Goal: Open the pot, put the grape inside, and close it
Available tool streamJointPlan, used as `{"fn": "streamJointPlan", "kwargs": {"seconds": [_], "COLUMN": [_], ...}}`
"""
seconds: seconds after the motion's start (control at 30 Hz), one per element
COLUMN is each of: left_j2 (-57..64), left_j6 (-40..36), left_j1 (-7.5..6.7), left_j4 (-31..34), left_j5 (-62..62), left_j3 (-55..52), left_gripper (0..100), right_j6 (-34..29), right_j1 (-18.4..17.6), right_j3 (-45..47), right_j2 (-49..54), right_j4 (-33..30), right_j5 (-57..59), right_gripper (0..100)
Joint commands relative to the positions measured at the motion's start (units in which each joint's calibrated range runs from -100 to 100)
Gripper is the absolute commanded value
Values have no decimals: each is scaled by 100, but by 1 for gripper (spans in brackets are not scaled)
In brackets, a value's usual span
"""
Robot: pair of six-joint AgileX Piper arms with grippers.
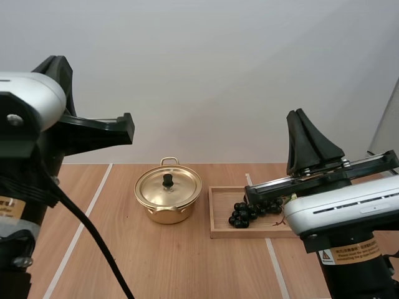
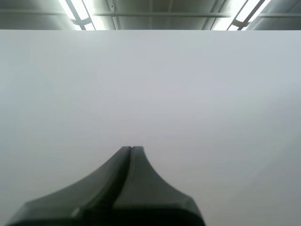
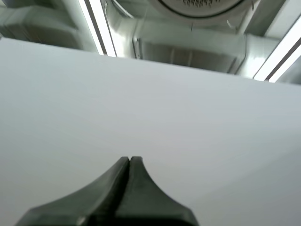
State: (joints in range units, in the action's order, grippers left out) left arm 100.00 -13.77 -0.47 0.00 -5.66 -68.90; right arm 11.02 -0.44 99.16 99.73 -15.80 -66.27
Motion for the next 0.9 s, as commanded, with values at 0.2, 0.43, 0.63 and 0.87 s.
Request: {"fn": "streamJointPlan", "kwargs": {"seconds": [0.2,0.43,0.63,0.87], "left_j2": [0,0,-728,-2210], "left_j6": [15,15,15,15], "left_j1": [13,13,13,13], "left_j4": [105,105,105,105], "left_j5": [1183,1108,-1261,-2167], "left_j3": [71,390,1503,2902], "left_gripper": [0,0,0,0], "right_j6": [202,202,202,202], "right_j1": [15,15,15,15], "right_j3": [-2462,-4623,-5951,-7256], "right_j2": [27,-626,-1517,-2800], "right_j4": [1879,1805,1764,1754], "right_j5": [3814,6739,8098,9942], "right_gripper": [0,0,0,0]}}
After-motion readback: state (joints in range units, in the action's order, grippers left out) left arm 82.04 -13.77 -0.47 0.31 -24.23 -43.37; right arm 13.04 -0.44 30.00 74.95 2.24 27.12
